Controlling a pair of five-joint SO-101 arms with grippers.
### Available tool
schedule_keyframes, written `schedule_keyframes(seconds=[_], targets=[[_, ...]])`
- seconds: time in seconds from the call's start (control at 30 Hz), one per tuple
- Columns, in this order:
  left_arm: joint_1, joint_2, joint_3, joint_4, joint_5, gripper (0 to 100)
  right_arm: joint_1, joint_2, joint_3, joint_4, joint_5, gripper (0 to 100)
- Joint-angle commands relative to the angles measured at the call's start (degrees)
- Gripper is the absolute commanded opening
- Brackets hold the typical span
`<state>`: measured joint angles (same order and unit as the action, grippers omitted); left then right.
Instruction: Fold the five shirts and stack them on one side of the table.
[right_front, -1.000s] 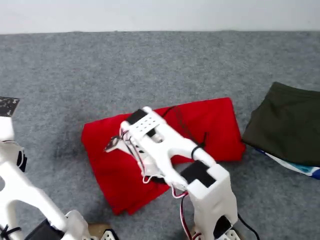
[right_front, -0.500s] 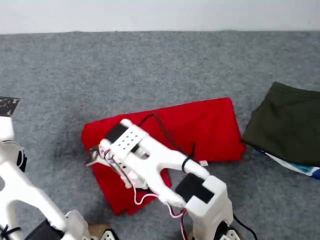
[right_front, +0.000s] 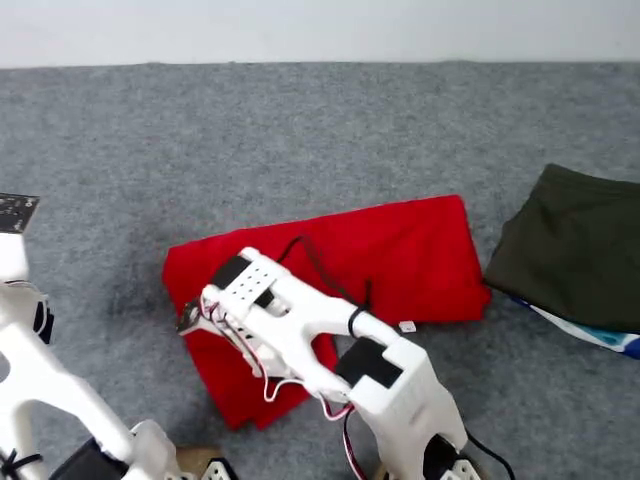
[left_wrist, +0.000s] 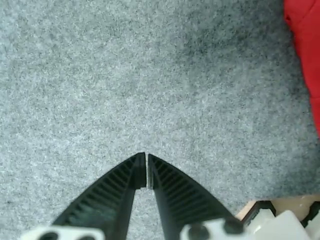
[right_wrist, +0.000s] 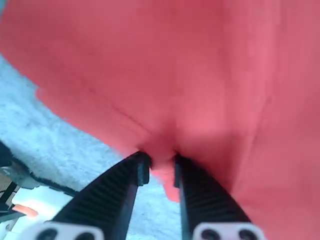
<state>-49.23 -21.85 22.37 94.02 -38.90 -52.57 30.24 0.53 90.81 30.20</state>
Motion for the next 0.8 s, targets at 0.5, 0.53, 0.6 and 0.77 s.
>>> schedule_keyframes(seconds=[0.5,0.53,0.6,0.77], targets=[[0.35,-1.93,-0.57,-0.97,-0.44,2,6.55,-10.07,-1.67,7.69,5.01,1.1],[0.35,-1.93,-0.57,-0.97,-0.44,2,7.08,-10.77,-1.67,8.31,5.63,1.1],[0.35,-1.93,-0.57,-0.97,-0.44,2,8.57,-11.56,-1.67,9.54,6.86,1.1],[0.35,-1.93,-0.57,-0.97,-0.44,2,12.09,-11.56,-0.62,10.59,9.85,1.1]])
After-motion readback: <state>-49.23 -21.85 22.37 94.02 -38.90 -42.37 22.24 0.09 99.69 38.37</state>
